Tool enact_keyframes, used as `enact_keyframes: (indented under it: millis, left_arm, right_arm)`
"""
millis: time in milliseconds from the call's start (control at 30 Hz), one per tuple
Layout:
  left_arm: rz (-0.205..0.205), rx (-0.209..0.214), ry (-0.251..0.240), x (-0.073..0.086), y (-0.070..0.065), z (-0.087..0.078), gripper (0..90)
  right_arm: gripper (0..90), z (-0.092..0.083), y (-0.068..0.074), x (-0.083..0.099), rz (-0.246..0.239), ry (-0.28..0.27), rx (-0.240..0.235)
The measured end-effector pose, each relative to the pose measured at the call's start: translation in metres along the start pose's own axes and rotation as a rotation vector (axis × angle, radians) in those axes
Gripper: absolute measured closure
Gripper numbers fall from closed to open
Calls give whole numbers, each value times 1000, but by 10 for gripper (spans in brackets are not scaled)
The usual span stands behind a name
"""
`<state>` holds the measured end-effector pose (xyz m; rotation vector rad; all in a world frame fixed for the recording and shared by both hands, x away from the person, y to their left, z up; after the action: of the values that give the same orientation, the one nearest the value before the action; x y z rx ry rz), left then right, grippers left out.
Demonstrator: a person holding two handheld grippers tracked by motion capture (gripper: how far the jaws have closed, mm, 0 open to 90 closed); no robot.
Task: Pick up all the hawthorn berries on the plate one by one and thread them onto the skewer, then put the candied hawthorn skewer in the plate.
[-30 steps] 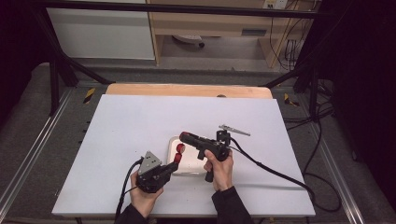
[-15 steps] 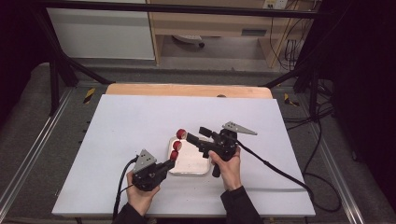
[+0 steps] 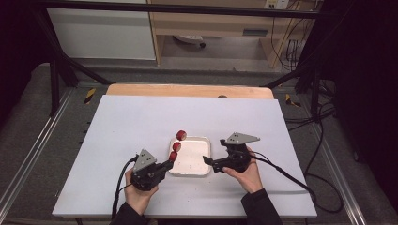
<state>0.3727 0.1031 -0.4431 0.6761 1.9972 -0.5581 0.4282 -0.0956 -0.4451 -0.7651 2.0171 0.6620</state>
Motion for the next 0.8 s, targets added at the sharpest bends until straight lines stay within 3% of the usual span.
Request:
enact_keyframes:
  millis: [200,400,800]
  left_arm:
    - [18,1,47,1,2,2,885]
    - [40,-6,107,-3,3,9,884]
    - [75,-32,282,-10,4,39,882]
  right_arm:
    - [10,-14,-18,24,-38,76,57]
    - [7,-26,-29,39,-42,91,80]
    - [12,-43,-45,61,-18,118,113]
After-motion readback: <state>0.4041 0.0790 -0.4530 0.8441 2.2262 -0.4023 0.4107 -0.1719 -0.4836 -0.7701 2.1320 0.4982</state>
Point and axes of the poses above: each handheld gripper's, and its own axes: z roughly forward along the jaws, x roughly out of its underside, y roughly to its left, the point moved 8 cm from there along z, roughly forward along the jaws, and after that the axes turned 2 degrees about z, right-handed, at the moved point
